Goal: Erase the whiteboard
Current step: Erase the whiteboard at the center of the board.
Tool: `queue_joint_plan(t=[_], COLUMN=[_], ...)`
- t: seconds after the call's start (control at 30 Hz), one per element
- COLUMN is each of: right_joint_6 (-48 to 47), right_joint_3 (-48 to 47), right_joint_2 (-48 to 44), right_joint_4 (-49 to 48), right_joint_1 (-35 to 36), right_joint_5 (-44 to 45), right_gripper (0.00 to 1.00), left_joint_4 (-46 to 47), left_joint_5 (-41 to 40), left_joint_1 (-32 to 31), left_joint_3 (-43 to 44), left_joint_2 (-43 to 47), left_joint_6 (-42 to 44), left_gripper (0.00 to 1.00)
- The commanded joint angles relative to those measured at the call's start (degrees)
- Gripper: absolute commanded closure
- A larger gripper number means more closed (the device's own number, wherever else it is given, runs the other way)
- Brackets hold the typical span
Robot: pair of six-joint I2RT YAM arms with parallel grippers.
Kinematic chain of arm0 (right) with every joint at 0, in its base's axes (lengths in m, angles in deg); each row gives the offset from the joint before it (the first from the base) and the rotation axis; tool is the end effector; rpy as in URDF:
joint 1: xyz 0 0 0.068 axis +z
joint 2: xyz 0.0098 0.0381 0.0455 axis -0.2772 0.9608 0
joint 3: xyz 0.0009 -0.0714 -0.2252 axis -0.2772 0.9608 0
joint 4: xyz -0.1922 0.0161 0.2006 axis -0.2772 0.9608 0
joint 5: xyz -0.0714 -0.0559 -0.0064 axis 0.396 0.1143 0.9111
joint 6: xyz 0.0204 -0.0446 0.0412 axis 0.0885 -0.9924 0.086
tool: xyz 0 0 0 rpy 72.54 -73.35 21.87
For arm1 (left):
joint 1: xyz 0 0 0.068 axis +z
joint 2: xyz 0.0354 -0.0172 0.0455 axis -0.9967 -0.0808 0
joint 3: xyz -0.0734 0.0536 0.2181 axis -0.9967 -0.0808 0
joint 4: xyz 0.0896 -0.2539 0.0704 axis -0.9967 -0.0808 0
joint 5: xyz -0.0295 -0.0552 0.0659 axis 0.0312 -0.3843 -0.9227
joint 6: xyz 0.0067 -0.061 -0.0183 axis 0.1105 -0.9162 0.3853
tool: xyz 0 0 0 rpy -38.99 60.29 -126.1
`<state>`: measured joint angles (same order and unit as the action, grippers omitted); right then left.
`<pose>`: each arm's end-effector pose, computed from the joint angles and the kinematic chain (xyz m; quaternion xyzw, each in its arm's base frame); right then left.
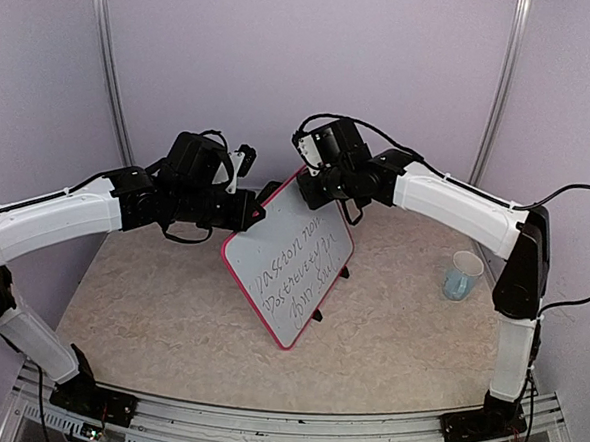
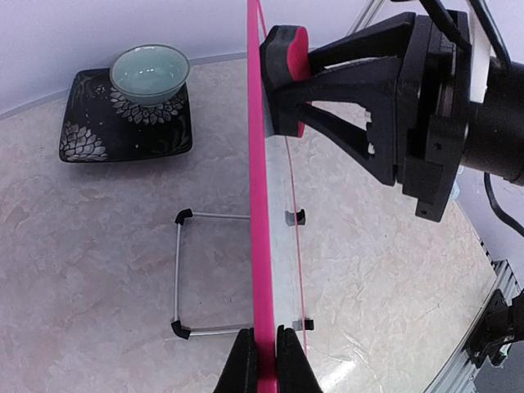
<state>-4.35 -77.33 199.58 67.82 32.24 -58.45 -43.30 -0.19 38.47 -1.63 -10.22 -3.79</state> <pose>0.3307 0.3465 0.2964 -0.2587 0.8363 0.0664 0.4788 0.2567 -0.2715 0.2878 0.1746 0.8589 -0.2602 0.4050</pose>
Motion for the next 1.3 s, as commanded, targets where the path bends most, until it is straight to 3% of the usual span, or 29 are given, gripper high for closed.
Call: queue_joint_plan(t=[0.0,0.63,0.93,1.27], right_joint_6=[-0.37,1.76,0.6,-0.09], right_joint_3=[-2.43,11.51,6.2,-2.18], right_joint_2=[3.74,1.74,-0.16,2.31], right_joint_4=[-1.54,-5.97,-6.21,-2.78], right_joint_1=[0.74,-0.17,-0.25,-0.18], right_joint_5=[-2.18,-1.97,-6.34,-3.85], right_gripper=[0.72,0.72,0.72,0.71], left_joint_4=[-0.48,-0.6,-0.59,-0.58], left_joint_5=[7.77,7.94,7.8,7.9], left_joint_1=[-2.15,-1.71,-1.71,-1.71], left_joint_3=[0.07,0.05,-0.16,-0.27], left_joint_2=[0.69,0.77,0.79,0.83], left_joint_6=[5.61,5.86,5.77,5.56], left_gripper=[1.0,1.0,1.0,1.0])
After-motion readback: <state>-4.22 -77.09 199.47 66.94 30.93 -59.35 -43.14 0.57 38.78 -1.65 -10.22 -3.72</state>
